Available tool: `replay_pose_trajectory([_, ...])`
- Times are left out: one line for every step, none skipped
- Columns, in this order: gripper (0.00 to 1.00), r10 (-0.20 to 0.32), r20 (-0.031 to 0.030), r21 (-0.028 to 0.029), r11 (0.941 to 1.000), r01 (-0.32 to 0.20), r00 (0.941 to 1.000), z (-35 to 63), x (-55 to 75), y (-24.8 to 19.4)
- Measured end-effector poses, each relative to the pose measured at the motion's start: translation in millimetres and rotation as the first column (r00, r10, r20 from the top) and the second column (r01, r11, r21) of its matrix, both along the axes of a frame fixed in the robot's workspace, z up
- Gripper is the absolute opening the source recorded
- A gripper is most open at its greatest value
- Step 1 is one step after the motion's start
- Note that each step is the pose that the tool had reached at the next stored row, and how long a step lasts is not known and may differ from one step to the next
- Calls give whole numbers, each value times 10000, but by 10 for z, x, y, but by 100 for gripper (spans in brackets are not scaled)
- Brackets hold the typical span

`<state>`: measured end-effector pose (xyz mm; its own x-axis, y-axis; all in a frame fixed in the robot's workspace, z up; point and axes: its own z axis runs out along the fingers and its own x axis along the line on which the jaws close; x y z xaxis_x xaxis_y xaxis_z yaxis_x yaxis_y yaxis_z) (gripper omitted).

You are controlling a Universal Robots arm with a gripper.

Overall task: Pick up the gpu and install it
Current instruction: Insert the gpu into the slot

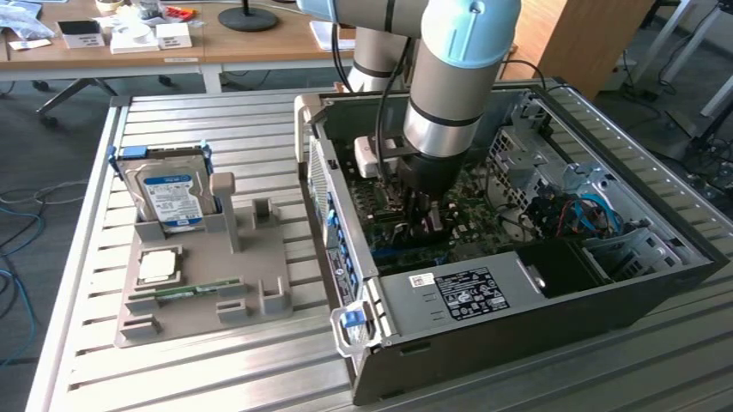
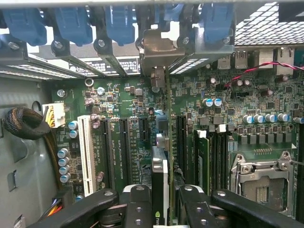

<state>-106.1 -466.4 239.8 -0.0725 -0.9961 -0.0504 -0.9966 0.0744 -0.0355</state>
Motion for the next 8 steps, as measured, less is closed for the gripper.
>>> replay_pose_trajectory([27,0,0,0,10000,0,10000,0,0,0])
replay_pose_trajectory([27,0,0,-1,10000,0,10000,0,0,0])
replay_pose_trajectory([27,-1,1,0,10000,1,10000,0,-1,0])
replay_pose_trajectory([27,-2,3,-1,10000,2,10000,0,-5,1])
replay_pose_trajectory([27,1,4,0,10000,-1,10000,-1,-9,0])
replay_pose_trajectory([27,3,6,0,10000,-3,10000,-1,-13,0])
replay_pose_trajectory([27,3,7,-1,10000,-3,10000,-2,-17,0])
replay_pose_trajectory([27,2,9,-3,10000,-2,10000,-2,-19,0])
